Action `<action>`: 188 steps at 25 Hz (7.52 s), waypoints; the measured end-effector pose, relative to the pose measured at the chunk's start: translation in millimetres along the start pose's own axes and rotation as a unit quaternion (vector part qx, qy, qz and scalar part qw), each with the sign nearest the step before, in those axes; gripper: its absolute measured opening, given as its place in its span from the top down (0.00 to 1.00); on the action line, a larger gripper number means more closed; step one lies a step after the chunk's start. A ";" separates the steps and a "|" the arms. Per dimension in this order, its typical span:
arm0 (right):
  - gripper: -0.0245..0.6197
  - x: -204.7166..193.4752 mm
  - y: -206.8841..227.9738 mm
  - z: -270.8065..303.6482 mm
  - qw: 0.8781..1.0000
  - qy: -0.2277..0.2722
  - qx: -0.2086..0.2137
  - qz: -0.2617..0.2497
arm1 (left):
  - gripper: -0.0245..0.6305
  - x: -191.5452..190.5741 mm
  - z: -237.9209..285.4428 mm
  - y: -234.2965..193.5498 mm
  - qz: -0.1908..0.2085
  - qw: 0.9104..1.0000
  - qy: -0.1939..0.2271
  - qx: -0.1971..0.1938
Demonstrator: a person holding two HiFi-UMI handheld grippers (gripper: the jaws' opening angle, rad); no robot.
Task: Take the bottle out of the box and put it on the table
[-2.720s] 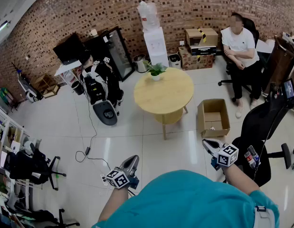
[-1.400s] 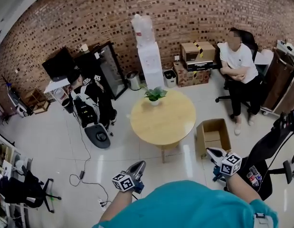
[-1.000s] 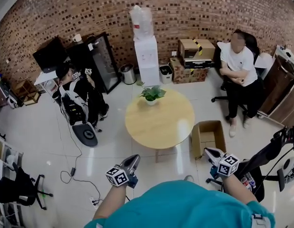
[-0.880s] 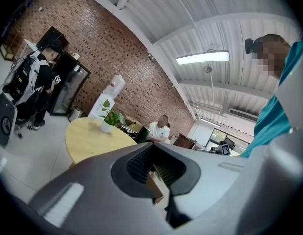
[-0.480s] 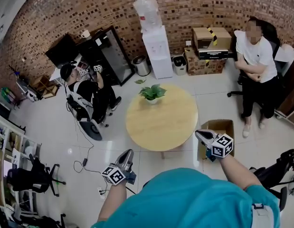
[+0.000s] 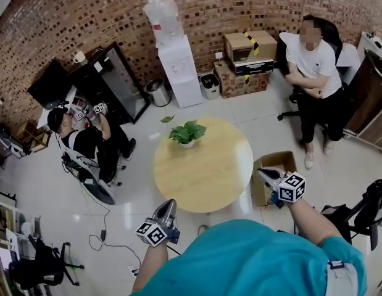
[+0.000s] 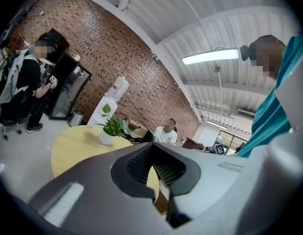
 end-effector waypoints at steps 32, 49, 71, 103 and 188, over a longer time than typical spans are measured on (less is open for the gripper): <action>0.76 -621.3 545.1 38.9 0.918 -0.176 -0.224 0.275 | 0.96 -497.2 588.0 -150.5 0.059 0.860 -0.449 -0.234; 0.61 -852.3 555.1 148.7 0.903 -0.262 -0.230 0.250 | 0.96 -814.2 573.0 -303.7 0.110 0.742 -0.650 -0.121; 0.40 -944.9 538.4 257.0 0.814 -0.551 -0.181 0.004 | 0.96 -917.2 561.4 -416.6 0.149 0.682 -0.708 -0.110; 0.55 -834.9 565.6 189.1 0.814 -0.551 -0.182 0.034 | 0.96 -805.6 617.8 -339.9 0.157 0.734 -0.656 -0.083; 0.54 13.3 -31.2 342.3 0.741 -0.593 0.142 -0.280 | 0.96 42.1 86.3 -83.4 0.132 0.978 -0.127 0.101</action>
Point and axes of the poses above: the fingertips, and each gripper's own axes: z forward along the fingers, y to its right, x out of its top, the point moved 10 cm from there along -z, backward along the fingers, and after that the axes turned 4 degrees about -x, right-handed, at the moved point
